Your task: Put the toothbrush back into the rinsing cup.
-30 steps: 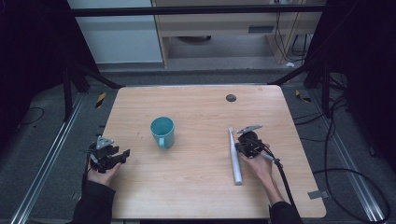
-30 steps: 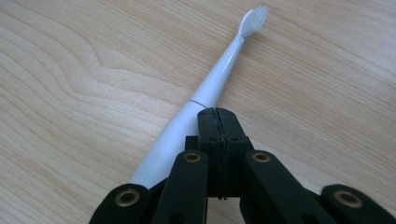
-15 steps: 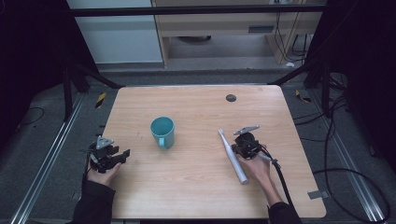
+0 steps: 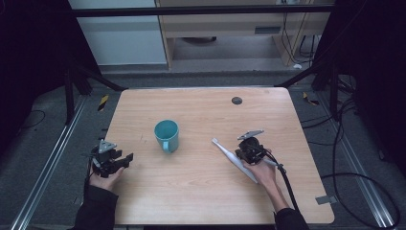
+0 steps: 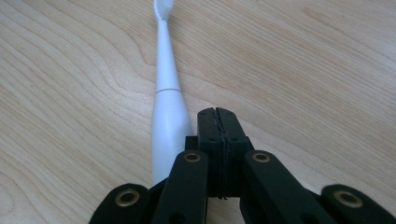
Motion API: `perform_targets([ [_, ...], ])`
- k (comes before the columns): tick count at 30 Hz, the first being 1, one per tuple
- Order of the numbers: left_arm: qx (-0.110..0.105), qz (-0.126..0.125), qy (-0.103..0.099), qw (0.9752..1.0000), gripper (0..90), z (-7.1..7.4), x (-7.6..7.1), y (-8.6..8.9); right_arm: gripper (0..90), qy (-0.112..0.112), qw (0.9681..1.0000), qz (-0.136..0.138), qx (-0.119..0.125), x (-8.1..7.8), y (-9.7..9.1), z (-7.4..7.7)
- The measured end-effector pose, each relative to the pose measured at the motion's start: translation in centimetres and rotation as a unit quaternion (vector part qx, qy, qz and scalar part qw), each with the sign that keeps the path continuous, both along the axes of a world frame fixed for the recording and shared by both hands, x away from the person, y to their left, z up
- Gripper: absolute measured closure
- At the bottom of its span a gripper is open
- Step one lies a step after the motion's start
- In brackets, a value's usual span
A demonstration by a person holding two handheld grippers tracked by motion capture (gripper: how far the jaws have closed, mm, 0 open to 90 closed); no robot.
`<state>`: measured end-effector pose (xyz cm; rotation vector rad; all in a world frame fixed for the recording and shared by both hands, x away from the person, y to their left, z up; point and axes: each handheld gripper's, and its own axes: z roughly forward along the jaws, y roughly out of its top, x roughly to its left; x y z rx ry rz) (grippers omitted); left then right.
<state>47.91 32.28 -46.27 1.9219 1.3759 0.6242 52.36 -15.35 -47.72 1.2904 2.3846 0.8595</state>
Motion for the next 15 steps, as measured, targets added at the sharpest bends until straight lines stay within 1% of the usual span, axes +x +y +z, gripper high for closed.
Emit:
perform_targets([
  [5, 0.001, 0.000, 0.000, 1.0000, 47.6, 0.0, 0.0, 0.0, 89.9, -0.005, 1.0000, -0.003, -0.005, -0.4, -0.5, 0.3],
  [7, 0.000, 0.000, -0.001, 1.0000, 47.6, 0.1, -0.1, 0.1, 89.9, -0.005, 0.9999, -0.007, -0.012, -0.8, -0.8, 0.3],
  [8, -0.001, 0.000, -0.001, 1.0000, 47.6, 0.1, -0.1, 0.1, 89.9, -0.005, 0.9998, -0.009, -0.016, -1.0, -1.1, 0.4],
  [11, -0.001, 0.000, 0.000, 1.0000, 47.6, 0.1, 0.0, 0.1, 89.9, -0.001, 0.9997, -0.020, -0.015, -2.1, -2.1, 0.7],
  [12, -0.001, 0.000, 0.000, 1.0000, 47.7, 0.1, 0.0, 0.1, 89.9, -0.003, 0.9995, -0.022, -0.020, -2.7, -2.6, 0.8],
  [13, -0.001, 0.000, 0.000, 1.0000, 47.7, 0.1, 0.0, 0.1, 89.9, -0.003, 0.9995, -0.022, -0.020, -2.7, -2.6, 0.8],
  [14, -0.002, 0.001, -0.002, 1.0000, 47.7, 0.1, -0.1, 0.0, 89.9, -0.001, 0.9995, -0.025, -0.016, -3.3, -3.0, 1.0],
  [15, -0.002, 0.001, -0.002, 1.0000, 47.7, 0.1, -0.1, 0.0, 89.9, -0.002, 0.9996, -0.023, -0.017, -3.5, -3.1, 1.0],
])
